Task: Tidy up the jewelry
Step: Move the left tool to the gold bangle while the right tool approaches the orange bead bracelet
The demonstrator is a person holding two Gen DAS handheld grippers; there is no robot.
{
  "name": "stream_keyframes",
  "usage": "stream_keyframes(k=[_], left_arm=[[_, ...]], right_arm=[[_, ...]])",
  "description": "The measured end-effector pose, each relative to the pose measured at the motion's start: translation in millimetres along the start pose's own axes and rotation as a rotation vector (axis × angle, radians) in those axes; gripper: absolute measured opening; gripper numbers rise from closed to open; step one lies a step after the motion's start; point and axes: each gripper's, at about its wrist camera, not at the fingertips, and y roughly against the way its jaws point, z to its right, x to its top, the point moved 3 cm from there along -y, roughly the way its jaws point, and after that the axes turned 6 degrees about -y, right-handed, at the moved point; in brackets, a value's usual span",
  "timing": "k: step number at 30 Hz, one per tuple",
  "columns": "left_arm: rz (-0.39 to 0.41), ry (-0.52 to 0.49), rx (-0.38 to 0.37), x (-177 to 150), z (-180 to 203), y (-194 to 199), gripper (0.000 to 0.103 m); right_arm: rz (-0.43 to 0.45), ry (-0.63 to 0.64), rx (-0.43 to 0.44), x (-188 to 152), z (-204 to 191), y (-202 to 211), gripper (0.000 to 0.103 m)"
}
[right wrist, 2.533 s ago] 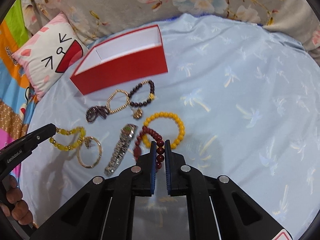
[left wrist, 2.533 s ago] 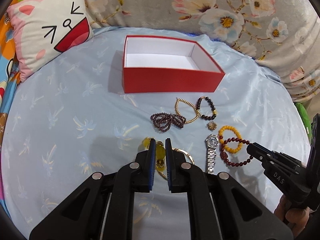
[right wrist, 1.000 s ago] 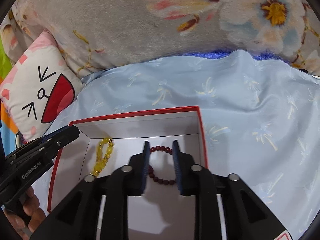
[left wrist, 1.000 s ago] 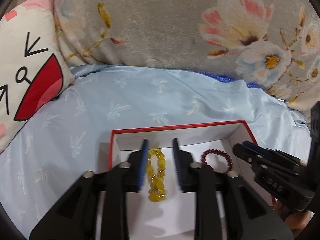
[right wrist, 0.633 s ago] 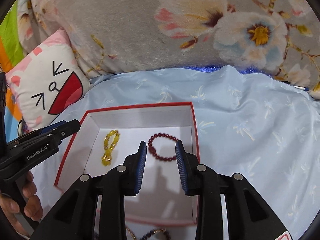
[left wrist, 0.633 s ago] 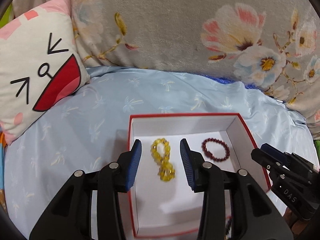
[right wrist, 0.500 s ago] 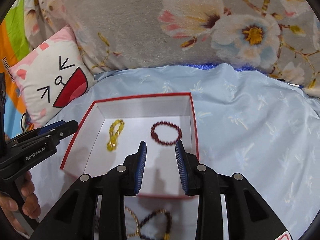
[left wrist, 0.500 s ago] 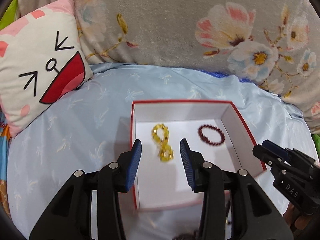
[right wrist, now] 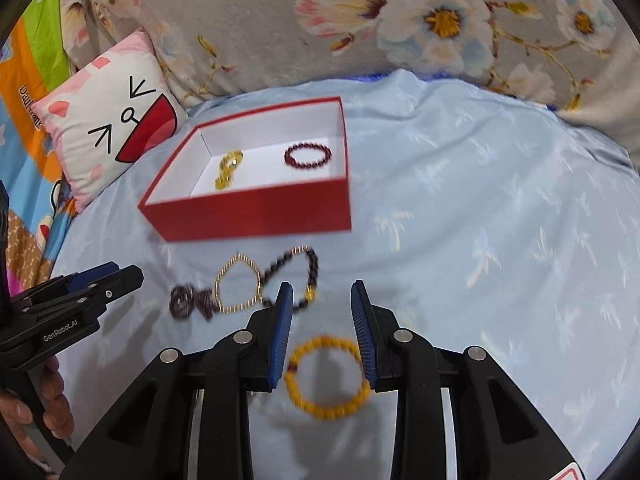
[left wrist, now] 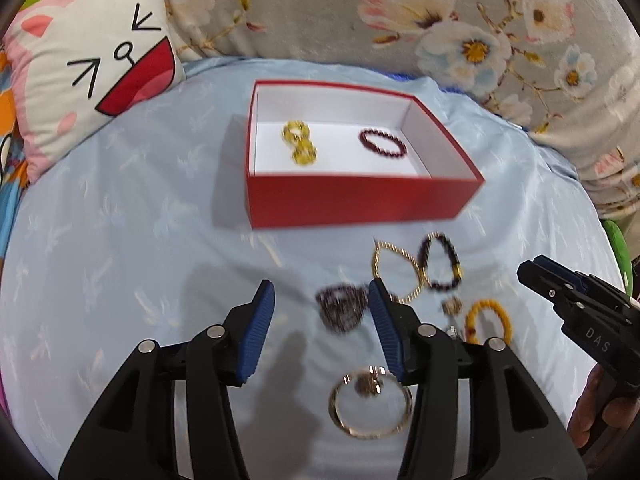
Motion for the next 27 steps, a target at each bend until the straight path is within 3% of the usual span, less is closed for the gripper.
stream_keyframes(k=[12,24,27], left_arm=[[-0.090,-0.013,0.008,-62.7,7.7,-5.6,0.051],[-0.064,-0.161,0.113,-71.1,26.0,-13.3,0.050],[-0.052,-0.173,0.110,-71.9,26.3,-12.4,0.044]], right_arm=[[-0.084,-0.049,-0.029,-62.9,18.7,2.5,0.030],[-0.064,-0.027,-0.080,-52.1,23.3,-14.2,0.030],[-0.063,-0.024,-0.084,-48.8,24.6,-19.5,0.030]])
